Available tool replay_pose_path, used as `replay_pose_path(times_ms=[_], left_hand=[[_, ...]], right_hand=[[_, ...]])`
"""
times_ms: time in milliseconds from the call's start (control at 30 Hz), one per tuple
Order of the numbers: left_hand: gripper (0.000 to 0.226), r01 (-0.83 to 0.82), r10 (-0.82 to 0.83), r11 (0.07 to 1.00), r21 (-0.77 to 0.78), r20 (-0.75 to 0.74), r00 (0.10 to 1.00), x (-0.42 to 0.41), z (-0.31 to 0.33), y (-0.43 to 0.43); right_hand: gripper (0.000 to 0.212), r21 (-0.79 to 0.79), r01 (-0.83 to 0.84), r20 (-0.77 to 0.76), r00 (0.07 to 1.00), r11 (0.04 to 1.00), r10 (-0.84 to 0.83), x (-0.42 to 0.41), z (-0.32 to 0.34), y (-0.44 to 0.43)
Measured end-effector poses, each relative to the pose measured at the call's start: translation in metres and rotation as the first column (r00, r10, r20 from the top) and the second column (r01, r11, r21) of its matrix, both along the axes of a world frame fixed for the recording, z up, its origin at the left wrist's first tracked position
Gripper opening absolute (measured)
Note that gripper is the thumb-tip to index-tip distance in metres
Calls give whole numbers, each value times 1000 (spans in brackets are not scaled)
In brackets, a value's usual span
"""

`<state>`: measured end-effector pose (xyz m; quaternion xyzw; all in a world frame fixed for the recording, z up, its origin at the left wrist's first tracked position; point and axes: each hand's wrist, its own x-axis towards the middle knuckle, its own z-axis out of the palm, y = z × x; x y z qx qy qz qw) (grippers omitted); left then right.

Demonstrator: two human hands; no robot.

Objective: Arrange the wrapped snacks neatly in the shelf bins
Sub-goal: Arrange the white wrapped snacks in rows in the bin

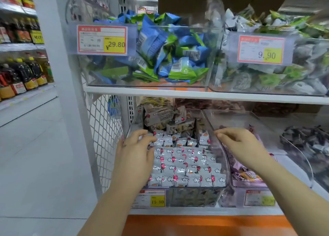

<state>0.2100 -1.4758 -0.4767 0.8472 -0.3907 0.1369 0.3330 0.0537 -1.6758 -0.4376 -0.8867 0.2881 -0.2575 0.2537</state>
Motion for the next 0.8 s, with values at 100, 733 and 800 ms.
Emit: replay_pose_path(times_ms=[100,733,800], left_hand=[[24,-21,19,999,29,56,998,-7,-1,-4],[38,170,-64,916,362,-286,956,-32,28,-161],[47,143,-36,914,381,-273,961,-33,28,-168]], right_hand=[[20,86,30,80,996,996,-37,-7,-23,-5],[33,266,-253,123,966,930,227,-24,-35,-27],[32,281,-258,126,965,925,231,-24,-33,-28]])
